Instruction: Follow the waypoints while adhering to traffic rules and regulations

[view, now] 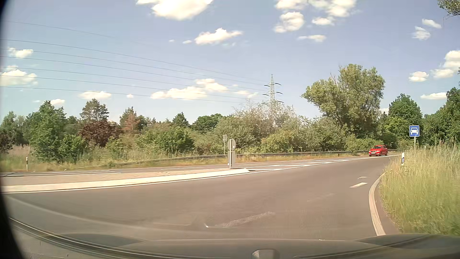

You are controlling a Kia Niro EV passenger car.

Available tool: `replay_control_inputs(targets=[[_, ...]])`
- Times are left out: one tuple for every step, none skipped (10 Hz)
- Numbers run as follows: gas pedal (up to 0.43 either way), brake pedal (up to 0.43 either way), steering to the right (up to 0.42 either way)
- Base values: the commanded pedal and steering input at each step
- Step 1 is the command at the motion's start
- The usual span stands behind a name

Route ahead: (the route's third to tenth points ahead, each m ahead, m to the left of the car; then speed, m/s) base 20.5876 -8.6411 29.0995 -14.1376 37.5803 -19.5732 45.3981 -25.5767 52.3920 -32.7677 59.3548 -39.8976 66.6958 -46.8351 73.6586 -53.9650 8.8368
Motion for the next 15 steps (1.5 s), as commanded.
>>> replay_control_inputs(targets=[[0.138, 0.037, 0.173], [0.138, 0.037, 0.172], [0.177, 0.037, 0.172], [0.197, 0.037, 0.171], [0.22, 0.037, 0.166], [0.248, 0.03, 0.16], [0.26, 0.037, 0.156], [0.268, 0.037, 0.154], [0.28, 0.037, 0.151], [0.287, 0.037, 0.147], [0.311, 0.037, 0.141], [0.311, 0.037, 0.136], [0.331, 0.037, 0.128], [0.35, 0.037, 0.118], [0.35, 0.037, 0.111]])
